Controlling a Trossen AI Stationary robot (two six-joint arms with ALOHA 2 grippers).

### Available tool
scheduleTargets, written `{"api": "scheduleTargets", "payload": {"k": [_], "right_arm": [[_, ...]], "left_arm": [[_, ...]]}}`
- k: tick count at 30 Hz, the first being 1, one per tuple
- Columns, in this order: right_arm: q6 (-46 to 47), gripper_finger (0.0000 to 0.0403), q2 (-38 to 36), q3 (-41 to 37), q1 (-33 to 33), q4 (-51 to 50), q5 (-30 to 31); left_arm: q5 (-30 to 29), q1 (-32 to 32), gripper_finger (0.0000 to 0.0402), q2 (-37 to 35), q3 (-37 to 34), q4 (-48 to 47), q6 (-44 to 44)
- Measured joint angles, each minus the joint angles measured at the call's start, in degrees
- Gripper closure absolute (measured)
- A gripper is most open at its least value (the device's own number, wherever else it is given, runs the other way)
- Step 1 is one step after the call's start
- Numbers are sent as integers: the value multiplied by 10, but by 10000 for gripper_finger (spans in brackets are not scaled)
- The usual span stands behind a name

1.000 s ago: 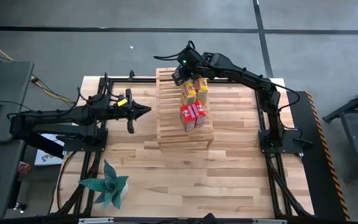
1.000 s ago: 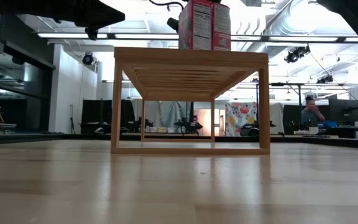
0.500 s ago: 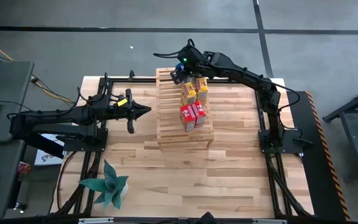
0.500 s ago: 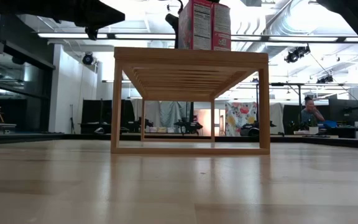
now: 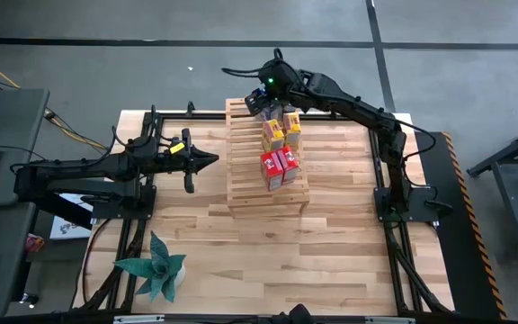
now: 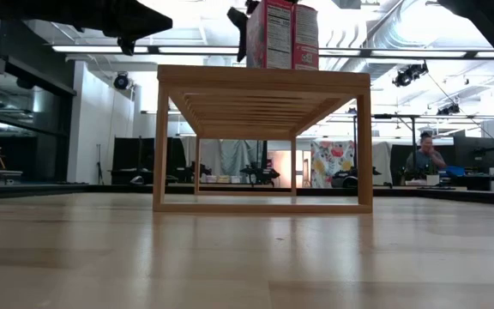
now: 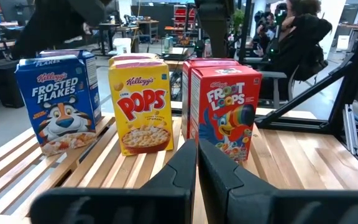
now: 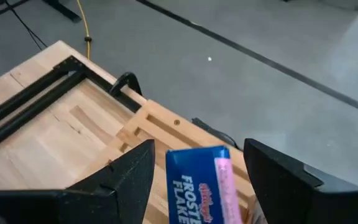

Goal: Stack cereal on shelf
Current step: Put the blue cereal box on the shelf aligned with the other blue cereal box

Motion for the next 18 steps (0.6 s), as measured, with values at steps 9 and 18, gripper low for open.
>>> {"api": "scheduleTargets", "payload": {"k": [9, 18], "right_arm": [[-108, 169, -37, 30, 18, -10, 42], [-99, 263, -72, 28, 17, -212, 113]], "left_arm": [[-71, 2, 394, 17, 0, 4, 37], [13, 118, 401, 184, 92, 51, 59]]}}
